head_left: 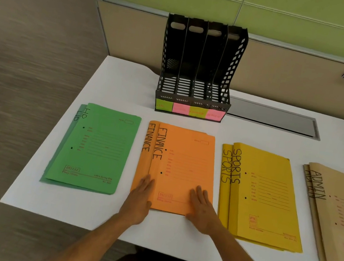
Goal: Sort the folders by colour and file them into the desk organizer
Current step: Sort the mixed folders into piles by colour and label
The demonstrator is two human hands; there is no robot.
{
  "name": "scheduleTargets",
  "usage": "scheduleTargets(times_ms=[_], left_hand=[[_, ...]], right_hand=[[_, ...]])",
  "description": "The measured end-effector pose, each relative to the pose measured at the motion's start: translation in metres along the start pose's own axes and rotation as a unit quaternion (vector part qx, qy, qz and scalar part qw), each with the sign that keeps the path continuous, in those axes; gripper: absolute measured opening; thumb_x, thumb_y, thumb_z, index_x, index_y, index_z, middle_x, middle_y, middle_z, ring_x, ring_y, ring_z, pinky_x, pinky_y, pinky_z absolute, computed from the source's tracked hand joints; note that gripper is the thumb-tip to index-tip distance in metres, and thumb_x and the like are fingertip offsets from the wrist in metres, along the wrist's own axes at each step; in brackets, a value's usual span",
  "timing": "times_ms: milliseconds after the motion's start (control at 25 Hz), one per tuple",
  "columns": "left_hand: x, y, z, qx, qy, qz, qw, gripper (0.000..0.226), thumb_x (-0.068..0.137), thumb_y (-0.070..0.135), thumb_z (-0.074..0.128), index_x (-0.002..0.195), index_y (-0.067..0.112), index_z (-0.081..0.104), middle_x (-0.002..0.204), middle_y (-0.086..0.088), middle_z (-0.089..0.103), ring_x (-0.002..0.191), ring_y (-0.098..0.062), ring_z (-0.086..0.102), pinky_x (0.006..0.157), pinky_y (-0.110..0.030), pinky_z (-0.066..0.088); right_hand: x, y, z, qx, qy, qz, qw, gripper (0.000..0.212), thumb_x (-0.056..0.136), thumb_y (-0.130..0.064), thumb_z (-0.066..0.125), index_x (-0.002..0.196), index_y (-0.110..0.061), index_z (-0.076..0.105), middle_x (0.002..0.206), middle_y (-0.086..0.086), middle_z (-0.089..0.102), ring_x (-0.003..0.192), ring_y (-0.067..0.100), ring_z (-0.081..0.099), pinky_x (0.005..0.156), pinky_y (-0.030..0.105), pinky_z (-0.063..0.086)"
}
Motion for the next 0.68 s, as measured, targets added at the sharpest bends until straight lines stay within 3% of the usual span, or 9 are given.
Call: scheduleTargets(times_ms=[400, 680], left_hand=[[-0.044, 0.008, -0.033, -0.121, 0.114, -0.046, 0.985, 0.069, 0.106, 0.016, 0.043, 0.161, 0.021, 0.000, 0.168, 0.003, -0.005, 0.155, -0.013, 0.001, 0.125, -0.029, 0.004], [-0.059, -0.046, -0.067, -0.152, 0.148, -0.071, 0.975, 0.071, 0.104, 0.022, 0.050, 0.161, 0.028, 0.008, 0.168, 0.011, 0.003, 0.154, -0.007, 0.004, 0.125, -0.030, 0.006]], right_hand=[[-0.005, -0.031, -0.046, 0.103, 0.092, -0.092, 0.986, 0.085, 0.101, -0.032, 0.055, 0.159, -0.013, -0.004, 0.168, 0.003, -0.010, 0.153, 0.020, -0.017, 0.125, 0.037, 0.003], [-0.002, -0.112, -0.056, 0.085, 0.125, -0.131, 0.980, 0.082, 0.102, -0.039, 0.050, 0.159, -0.018, -0.003, 0.166, 0.000, -0.013, 0.154, 0.024, -0.014, 0.125, 0.049, 0.006]])
Point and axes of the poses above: each hand's wrist, its own x-axis towards the middle knuckle, its own z-axis out of the palm, y = z × x, the point moved 9 cm from there along x, towards the middle knuckle
